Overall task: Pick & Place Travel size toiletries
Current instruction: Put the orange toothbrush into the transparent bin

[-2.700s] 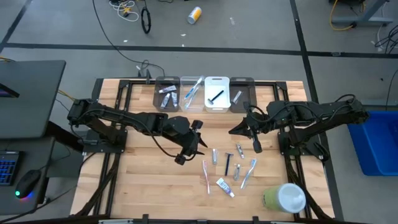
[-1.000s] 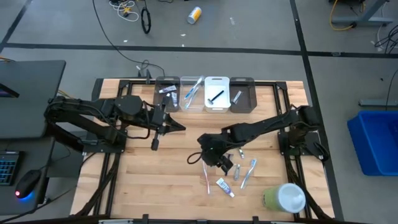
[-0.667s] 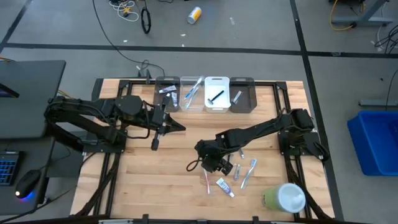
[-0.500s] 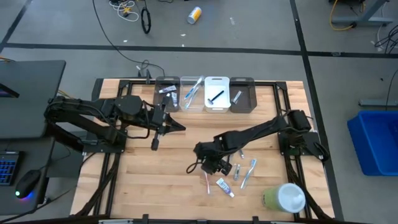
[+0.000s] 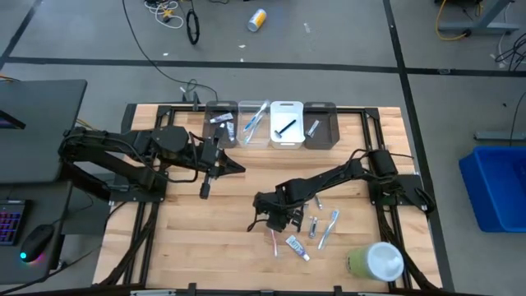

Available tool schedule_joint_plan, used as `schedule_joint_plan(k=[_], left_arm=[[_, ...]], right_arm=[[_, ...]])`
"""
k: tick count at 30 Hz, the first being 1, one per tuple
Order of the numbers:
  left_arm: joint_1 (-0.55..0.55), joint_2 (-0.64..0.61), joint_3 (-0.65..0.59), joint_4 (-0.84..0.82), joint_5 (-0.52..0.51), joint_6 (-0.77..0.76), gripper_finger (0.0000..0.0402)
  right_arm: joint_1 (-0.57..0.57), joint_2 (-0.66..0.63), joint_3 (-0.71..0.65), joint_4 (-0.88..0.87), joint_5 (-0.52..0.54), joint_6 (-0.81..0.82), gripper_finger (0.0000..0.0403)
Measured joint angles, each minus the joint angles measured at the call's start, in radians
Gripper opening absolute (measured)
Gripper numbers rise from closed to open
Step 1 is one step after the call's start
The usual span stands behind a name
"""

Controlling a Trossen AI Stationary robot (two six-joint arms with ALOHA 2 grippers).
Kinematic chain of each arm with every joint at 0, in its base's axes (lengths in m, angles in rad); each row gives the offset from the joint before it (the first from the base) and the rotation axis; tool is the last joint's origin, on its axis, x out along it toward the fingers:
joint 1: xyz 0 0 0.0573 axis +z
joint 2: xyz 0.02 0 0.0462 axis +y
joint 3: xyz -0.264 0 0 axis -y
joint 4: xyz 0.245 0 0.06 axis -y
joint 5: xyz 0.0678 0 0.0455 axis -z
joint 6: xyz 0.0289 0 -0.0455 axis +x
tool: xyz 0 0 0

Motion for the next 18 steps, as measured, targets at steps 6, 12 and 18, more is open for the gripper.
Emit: schedule_joint_plan(k=[6, 12, 18], left_arm=[[0.000, 0.000, 0.000, 0.000, 0.000, 0.000, 0.0005], [0.000, 0.000, 0.000, -0.001, 0.000, 0.001, 0.0014], [0.000, 0.000, 0.000, -0.002, 0.000, 0.003, 0.0005]], right_arm=[[-0.007, 0.008, -0.016, 0.036, 0.002, -0.026, 0.0217], [-0.007, 0.014, -0.035, 0.046, 0.000, -0.060, 0.0202], [-0.007, 0.014, -0.037, 0.050, -0.002, -0.076, 0.0176]])
